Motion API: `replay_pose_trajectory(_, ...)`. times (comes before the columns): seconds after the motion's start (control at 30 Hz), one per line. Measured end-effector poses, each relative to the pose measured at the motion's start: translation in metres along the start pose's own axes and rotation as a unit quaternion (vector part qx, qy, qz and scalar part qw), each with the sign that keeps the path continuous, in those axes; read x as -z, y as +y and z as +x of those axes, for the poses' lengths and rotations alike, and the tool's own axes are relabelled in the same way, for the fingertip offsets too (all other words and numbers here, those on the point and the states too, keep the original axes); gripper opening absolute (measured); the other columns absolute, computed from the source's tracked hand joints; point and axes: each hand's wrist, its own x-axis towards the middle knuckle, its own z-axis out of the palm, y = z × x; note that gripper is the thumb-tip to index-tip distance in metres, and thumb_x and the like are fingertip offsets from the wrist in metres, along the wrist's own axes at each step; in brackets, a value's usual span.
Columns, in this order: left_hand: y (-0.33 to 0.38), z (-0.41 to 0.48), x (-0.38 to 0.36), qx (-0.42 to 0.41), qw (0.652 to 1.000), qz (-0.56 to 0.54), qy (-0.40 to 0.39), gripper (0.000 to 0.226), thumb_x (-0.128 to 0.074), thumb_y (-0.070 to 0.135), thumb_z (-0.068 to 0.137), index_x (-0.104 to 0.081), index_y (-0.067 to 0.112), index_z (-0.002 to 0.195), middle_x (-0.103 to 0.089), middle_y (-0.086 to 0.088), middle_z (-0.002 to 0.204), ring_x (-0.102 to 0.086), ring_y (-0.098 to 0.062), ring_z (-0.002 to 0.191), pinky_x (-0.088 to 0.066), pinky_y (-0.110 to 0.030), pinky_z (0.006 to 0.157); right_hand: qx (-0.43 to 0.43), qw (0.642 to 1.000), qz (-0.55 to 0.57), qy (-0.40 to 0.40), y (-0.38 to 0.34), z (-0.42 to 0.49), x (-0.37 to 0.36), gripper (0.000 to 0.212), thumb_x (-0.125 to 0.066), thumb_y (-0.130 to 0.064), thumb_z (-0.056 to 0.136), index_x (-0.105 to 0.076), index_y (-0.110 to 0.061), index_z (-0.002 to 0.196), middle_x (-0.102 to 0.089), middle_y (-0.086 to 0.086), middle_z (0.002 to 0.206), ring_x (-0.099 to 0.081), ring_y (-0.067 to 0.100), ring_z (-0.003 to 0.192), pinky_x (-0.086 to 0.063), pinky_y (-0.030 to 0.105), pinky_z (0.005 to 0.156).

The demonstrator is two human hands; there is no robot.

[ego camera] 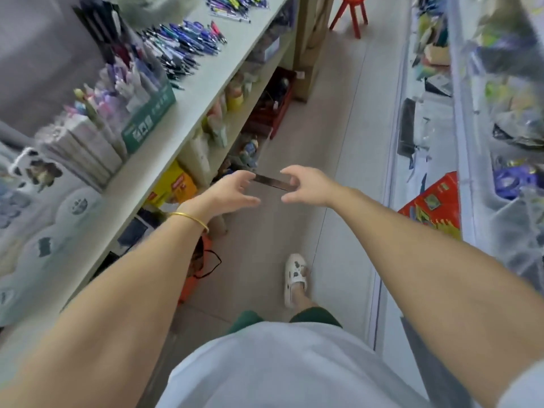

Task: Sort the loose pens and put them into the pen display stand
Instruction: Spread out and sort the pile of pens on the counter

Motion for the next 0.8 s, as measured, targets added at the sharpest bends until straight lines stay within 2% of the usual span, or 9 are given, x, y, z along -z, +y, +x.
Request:
replay_pose_trajectory(0.17,0.025,0.112,0.051,0.026,0.999,-0.022,0.043,0.064,-0.069,0.019,0.087,-0.038,0.017,0.143,-0.047,-0.010,0.142,-0.047,-0.025,0.128,-0.039,-0.028,0.098,0.049,0.998,-0.021,-0.014,0.012,0.117,0.074,0.068,-0.069,-0.033,0.084,-0.037,-0.023,0.144,-0.054,0.005,0.130,-0.053,0.020,0.112,-0.045,0.034,0.096)
replay_pose_trajectory(0.33,0.043,0.199,0.102,0.033,0.995,-0.024,0.089,0.063,-0.069,0.020,0.087,-0.039,0.016,0.142,-0.048,-0.006,0.140,-0.048,-0.020,0.125,-0.037,-0.022,0.095,0.081,0.996,-0.010,-0.037,0.012,0.224,0.131,0.070,-0.068,-0.032,0.085,-0.035,-0.022,0.146,-0.052,0.008,0.132,-0.054,0.019,0.110,-0.045,0.030,0.090)
replay_pose_trajectory(0.5,0.047,0.273,0.151,0.040,0.992,-0.016,0.119,0.063,-0.069,0.020,0.086,-0.040,0.017,0.142,-0.049,-0.007,0.139,-0.049,-0.021,0.126,-0.040,-0.033,0.105,0.113,0.992,-0.020,-0.060,0.003,0.317,0.170,0.071,-0.067,-0.031,0.086,-0.032,-0.022,0.147,-0.051,0.008,0.133,-0.051,0.017,0.105,-0.045,0.032,0.093)
replay_pose_trajectory(0.63,0.042,0.337,0.196,0.033,0.988,-0.014,0.147,0.061,-0.067,0.019,0.088,-0.039,0.012,0.142,-0.049,-0.007,0.139,-0.049,-0.022,0.125,-0.041,-0.029,0.098,0.140,0.988,-0.041,-0.057,-0.007,0.399,0.198,0.071,-0.068,-0.030,0.085,-0.032,-0.021,0.146,-0.048,0.006,0.138,-0.052,0.020,0.113,-0.046,0.032,0.093)
replay_pose_trajectory(0.7,0.038,0.370,0.220,0.030,0.986,-0.014,0.161,0.061,-0.066,0.020,0.090,-0.038,0.013,0.143,-0.048,-0.007,0.140,-0.048,-0.022,0.126,-0.041,-0.033,0.101,0.154,0.986,-0.049,-0.045,-0.013,0.442,0.212,0.071,-0.067,-0.031,0.085,-0.033,-0.020,0.146,-0.048,0.006,0.138,-0.051,0.020,0.116,-0.044,0.032,0.093)
replay_pose_trajectory(0.8,0.034,0.409,0.261,0.033,0.981,-0.030,0.191,0.059,-0.066,0.018,0.089,-0.040,0.013,0.142,-0.050,-0.007,0.139,-0.050,-0.021,0.124,-0.042,-0.034,0.102,0.158,0.985,-0.042,-0.049,-0.033,0.503,0.232,0.069,-0.067,-0.032,0.086,-0.034,-0.022,0.146,-0.050,0.006,0.135,-0.052,0.016,0.108,-0.044,0.031,0.088)
